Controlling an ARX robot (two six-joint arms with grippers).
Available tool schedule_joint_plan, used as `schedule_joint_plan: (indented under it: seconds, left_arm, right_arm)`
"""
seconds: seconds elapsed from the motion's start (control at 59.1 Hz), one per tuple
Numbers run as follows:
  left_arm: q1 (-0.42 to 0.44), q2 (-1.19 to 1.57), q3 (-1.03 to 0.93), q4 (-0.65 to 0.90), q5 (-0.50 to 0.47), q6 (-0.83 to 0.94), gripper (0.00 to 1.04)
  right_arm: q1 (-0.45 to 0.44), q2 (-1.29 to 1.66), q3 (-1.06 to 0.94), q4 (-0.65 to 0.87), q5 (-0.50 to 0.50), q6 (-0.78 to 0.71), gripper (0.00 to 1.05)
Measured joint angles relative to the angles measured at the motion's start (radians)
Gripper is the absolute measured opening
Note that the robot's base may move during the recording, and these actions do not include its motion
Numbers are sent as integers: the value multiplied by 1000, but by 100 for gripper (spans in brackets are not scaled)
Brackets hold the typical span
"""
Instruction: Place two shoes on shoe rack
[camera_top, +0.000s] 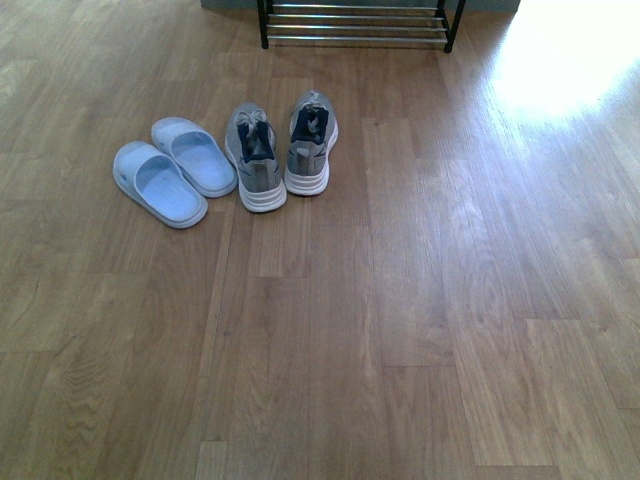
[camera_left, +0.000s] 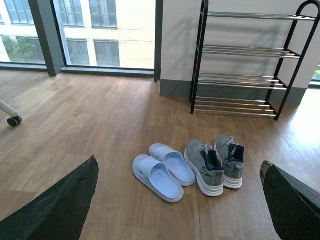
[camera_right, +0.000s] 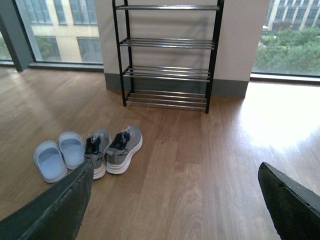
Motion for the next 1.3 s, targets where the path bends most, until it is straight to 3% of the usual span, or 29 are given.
schedule_joint_plan:
  seconds: [1.302]
  left_arm:
    - [0, 0, 0, 0, 0, 0, 95]
  right_arm:
    - [0, 0, 0, 0, 0, 0, 95]
